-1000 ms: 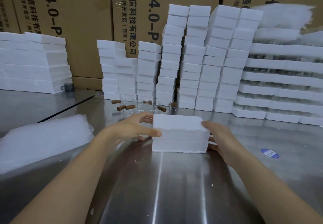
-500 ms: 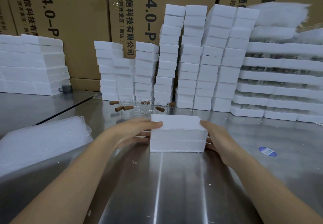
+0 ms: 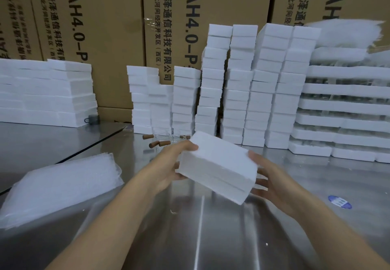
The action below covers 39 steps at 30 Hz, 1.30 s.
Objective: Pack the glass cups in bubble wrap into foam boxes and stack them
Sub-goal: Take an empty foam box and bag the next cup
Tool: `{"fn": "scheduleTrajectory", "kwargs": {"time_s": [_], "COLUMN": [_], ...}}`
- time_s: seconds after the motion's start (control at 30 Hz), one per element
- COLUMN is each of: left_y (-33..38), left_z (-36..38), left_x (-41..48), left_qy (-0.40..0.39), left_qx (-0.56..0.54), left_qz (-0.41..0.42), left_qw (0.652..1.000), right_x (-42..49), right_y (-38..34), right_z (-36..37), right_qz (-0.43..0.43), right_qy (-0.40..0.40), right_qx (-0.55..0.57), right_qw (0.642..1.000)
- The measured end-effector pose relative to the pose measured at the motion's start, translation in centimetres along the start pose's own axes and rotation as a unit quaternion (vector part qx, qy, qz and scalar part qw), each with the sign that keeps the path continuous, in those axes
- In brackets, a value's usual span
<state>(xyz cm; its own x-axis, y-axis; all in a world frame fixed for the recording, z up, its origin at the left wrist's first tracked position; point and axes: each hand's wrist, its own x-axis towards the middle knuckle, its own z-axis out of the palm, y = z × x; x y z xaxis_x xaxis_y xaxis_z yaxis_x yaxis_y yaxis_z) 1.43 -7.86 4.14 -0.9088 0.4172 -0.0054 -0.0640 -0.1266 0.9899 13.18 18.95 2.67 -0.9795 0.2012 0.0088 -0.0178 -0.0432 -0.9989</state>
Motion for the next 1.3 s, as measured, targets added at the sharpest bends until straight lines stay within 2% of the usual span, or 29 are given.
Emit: {"fn": "scheduleTrajectory", "kwargs": {"time_s": [0.07, 0.2, 0.27, 0.4, 0.57, 0.73, 0.8, 0.87, 0.97, 1.07, 1.2, 1.3], "left_y": [0.1, -0.2, -0.3, -0.3, -1.6, -3.2, -3.4, -3.2, -3.0, -2.4, -2.1, -3.0], "left_z": [-0.4, 0.1, 0.5, 1.2, 4.3, 8.7, 9.1, 8.8, 8.3, 8.0, 7.7, 7.6], "left_x": [0.1, 0.1, 0.1, -0.3, -1.6, -2.3, -2.2, -1.9, -1.8, -2.1, -2.6, -2.3], "left_qy": [0.001, -0.001, 0.003, 0.034, 0.074, 0.03, 0.036, 0.041, 0.038, 0.004, -0.065, -0.069], "left_qx": [-0.002, 0.027, 0.045, 0.035, -0.029, -0.122, -0.131, -0.126, -0.099, -0.06, -0.008, -0.006], "left_qz": [0.006, 0.001, -0.003, 0.007, 0.024, 0.006, 0.017, 0.02, 0.013, -0.001, -0.024, -0.042], "left_qw": [1.0, 1.0, 0.999, 0.999, 0.997, 0.992, 0.991, 0.991, 0.994, 0.998, 0.998, 0.997], "right_x": [-0.3, -0.9, -1.2, -1.5, -0.5, 0.2, 0.5, 0.3, 0.4, 0.8, 1.0, 0.8], "right_y": [-0.2, 0.0, -0.2, 0.1, 0.1, 0.9, 2.0, 2.5, 3.1, 3.0, 2.6, 2.3], "right_z": [0.7, 1.6, 2.1, 2.3, 4.4, 5.6, 5.6, 5.5, 5.3, 5.3, 4.5, 3.9], "right_qz": [0.008, 0.068, 0.077, 0.052, -0.006, -0.063, -0.052, -0.034, -0.04, -0.063, -0.109, -0.12], "right_qy": [-0.033, -0.179, -0.202, -0.178, -0.045, 0.015, -0.01, -0.055, -0.075, -0.018, 0.079, 0.103], "right_qx": [-0.022, -0.057, -0.044, -0.043, -0.086, 0.021, 0.102, 0.167, 0.155, 0.129, 0.149, 0.144], "right_qw": [0.999, 0.98, 0.975, 0.982, 0.995, 0.998, 0.993, 0.984, 0.984, 0.989, 0.98, 0.977]}}
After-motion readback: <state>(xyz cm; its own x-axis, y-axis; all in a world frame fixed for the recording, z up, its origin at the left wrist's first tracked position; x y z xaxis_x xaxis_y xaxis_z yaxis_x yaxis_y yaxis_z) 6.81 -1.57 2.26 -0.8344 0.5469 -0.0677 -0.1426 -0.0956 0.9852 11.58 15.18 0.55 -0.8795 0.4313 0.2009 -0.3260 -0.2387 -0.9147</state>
